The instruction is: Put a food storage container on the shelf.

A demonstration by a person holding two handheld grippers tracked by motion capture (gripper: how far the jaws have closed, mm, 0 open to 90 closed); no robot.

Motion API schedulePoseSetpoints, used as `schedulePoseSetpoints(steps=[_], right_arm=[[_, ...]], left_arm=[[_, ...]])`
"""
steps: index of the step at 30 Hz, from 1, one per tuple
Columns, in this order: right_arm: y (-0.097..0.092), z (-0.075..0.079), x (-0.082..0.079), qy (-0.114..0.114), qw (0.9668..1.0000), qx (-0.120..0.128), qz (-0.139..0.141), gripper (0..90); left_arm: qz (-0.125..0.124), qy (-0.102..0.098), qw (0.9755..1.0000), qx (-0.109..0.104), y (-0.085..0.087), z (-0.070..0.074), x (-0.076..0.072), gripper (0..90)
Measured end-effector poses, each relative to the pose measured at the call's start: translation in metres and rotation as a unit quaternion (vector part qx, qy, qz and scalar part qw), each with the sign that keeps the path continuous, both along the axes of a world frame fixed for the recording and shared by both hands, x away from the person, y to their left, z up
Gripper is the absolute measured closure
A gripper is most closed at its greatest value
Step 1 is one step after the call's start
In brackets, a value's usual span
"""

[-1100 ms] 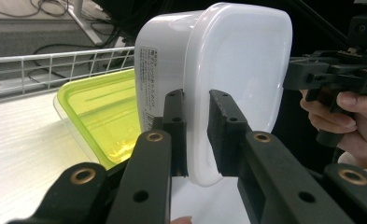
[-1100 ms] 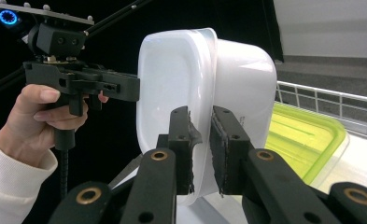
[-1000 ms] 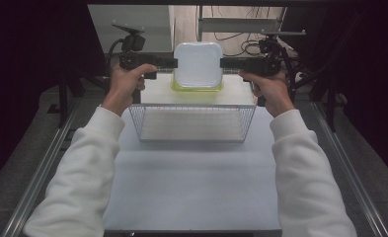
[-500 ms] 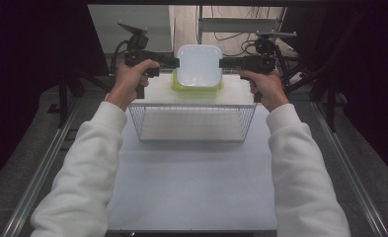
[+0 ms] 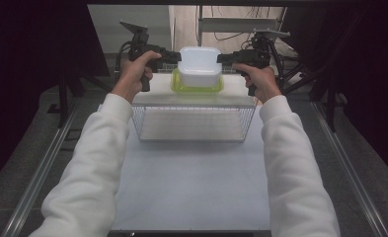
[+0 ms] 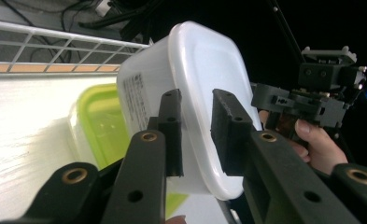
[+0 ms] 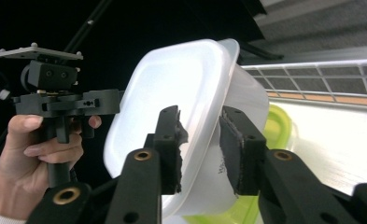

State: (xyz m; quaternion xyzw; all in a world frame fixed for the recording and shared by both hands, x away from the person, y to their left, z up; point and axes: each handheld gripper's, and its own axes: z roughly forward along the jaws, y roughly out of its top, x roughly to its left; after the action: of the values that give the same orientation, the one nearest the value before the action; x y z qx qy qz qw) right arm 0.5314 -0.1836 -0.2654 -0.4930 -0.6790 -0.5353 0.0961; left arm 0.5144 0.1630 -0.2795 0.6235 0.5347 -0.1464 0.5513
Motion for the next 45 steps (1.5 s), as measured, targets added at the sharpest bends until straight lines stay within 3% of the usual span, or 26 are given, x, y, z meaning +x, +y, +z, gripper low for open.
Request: schedulePoseSetpoints(steps=[4, 8, 12, 14, 18, 23, 26, 32, 35, 41, 45], right_arm=[[0.000, -0.004, 0.003, 0.007, 0.9999, 0.011, -0.005, 66.6], [0.000, -0.003, 0.002, 0.005, 0.9999, 0.010, -0.008, 65.4], [0.002, -0.002, 0.000, -0.001, 0.9999, 0.010, -0.012, 54.4], [0.002, 0.001, -0.004, -0.019, 0.9996, 0.007, -0.022, 49.6], [-0.002, 0.011, -0.015, -0.054, 0.9983, -0.004, -0.023, 43.1], [-0.010, 0.018, -0.032, -0.101, 0.9947, -0.013, -0.012, 34.3], [-0.016, 0.018, -0.044, -0.125, 0.9918, -0.029, -0.003, 29.4], [-0.034, 0.011, -0.063, -0.151, 0.9876, -0.043, 0.003, 27.6], [-0.043, 0.005, -0.076, -0.162, 0.9859, -0.041, 0.010, 27.5], [-0.063, -0.015, -0.103, -0.170, 0.9848, -0.028, 0.020, 27.4], [-0.076, -0.034, -0.126, -0.180, 0.9828, -0.035, 0.025, 27.4]], left_arm=[[0.002, -0.002, 0.9999, -0.016, 0.002, -0.004, 0.001, 72.8], [0.001, -0.012, 0.9999, -0.005, -0.001, -0.003, -0.001, 70.4], [0.016, -0.044, 0.9985, 0.026, -0.007, 0.002, -0.008, 48.2], [0.020, -0.061, 0.9973, 0.037, -0.008, 0.005, -0.012, 39.4], [0.008, -0.089, 0.9945, 0.055, -0.007, 0.010, -0.022, 31.6], [-0.002, -0.118, 0.9906, 0.069, -0.001, 0.014, -0.039, 28.5], [-0.011, -0.139, 0.9866, 0.084, 0.002, 0.014, -0.052, 27.8], [-0.015, -0.165, 0.9815, 0.096, 0.012, -0.001, -0.080, 27.2], [-0.019, -0.169, 0.9806, 0.099, 0.015, -0.011, -0.094, 27.1], [-0.018, -0.186, 0.9762, 0.110, 0.021, -0.029, -0.127, 26.7], [-0.020, -0.200, 0.9724, 0.119, 0.022, -0.046, -0.152, 26.3]])
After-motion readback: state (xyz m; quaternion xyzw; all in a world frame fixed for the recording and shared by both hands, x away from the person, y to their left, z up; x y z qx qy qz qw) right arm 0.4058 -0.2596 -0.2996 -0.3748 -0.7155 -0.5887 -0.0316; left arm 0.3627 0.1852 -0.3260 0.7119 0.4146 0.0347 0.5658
